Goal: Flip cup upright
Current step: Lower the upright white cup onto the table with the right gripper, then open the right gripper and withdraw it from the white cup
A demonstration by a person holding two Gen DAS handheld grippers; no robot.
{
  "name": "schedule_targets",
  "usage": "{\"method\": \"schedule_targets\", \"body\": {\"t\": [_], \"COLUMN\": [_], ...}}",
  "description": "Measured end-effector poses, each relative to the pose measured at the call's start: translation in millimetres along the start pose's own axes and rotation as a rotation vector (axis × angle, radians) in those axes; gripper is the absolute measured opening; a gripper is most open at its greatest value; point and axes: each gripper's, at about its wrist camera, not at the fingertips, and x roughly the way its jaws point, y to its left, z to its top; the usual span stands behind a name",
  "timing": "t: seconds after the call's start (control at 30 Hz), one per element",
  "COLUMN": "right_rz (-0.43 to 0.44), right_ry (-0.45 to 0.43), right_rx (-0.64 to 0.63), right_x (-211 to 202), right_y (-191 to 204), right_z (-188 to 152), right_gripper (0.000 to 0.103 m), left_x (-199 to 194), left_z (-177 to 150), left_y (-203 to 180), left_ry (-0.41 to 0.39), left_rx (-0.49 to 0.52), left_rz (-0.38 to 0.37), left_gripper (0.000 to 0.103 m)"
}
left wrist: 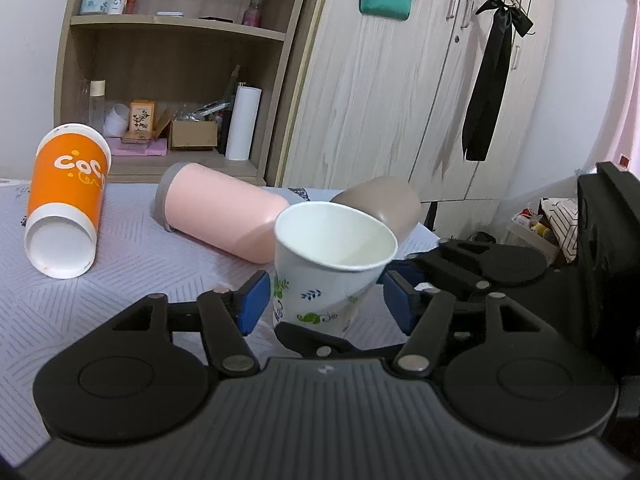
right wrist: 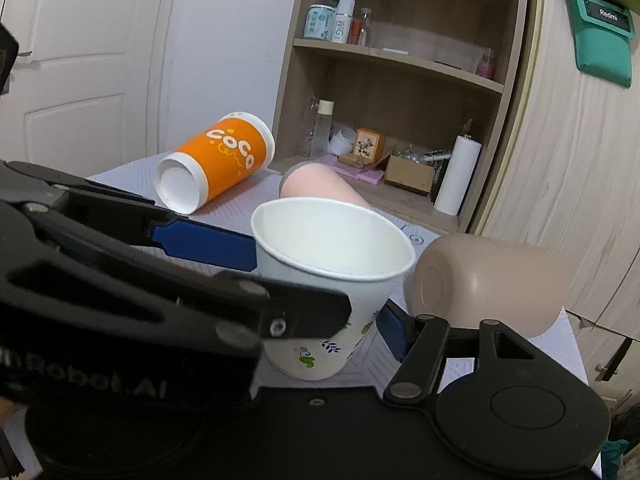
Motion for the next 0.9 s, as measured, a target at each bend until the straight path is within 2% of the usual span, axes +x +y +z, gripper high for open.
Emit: {"method": "schedule_targets", "body": {"t": [0.03,0.13,0.3,0.73,0.9], "right_rz": [-0.004,-0.018,0.012,-0.049,-0.073], "right_ry": [0.003,0.012,-0.001,-0.071,-0.095], "right_rx": [0.004,0.022,0.076,0.161,0.19], "right_x": [-0.5,-7.4,-24.2,-92.2,-117.0], "right_y": [-0.1,-1.4,-4.8,-11.9,-9.3], "right_z": [-0.5,-2.0,-9.5,-21.6,-20.7], "right_gripper": [0.08,0.083,0.083,0.084,0.084], "left_x": [-1.9,-11.9,-31.7,-103.6,-124.1], "left_z": [-0.5,-1.5,-3.1,-11.6,-9.0], "left_y": [-0.9,-2.8,-9.4,-36.1,-45.3], "left_ry": [0.0,-0.007,-0.008,-0.098,-0.094], "left_rx": [0.004,-0.001,-0.012,0.026,0.042], "left_rz": [0.003,0.006,0.044,0.213,0.266], "left_gripper": [0.064,0.068,0.069,0.07,0.07]}}
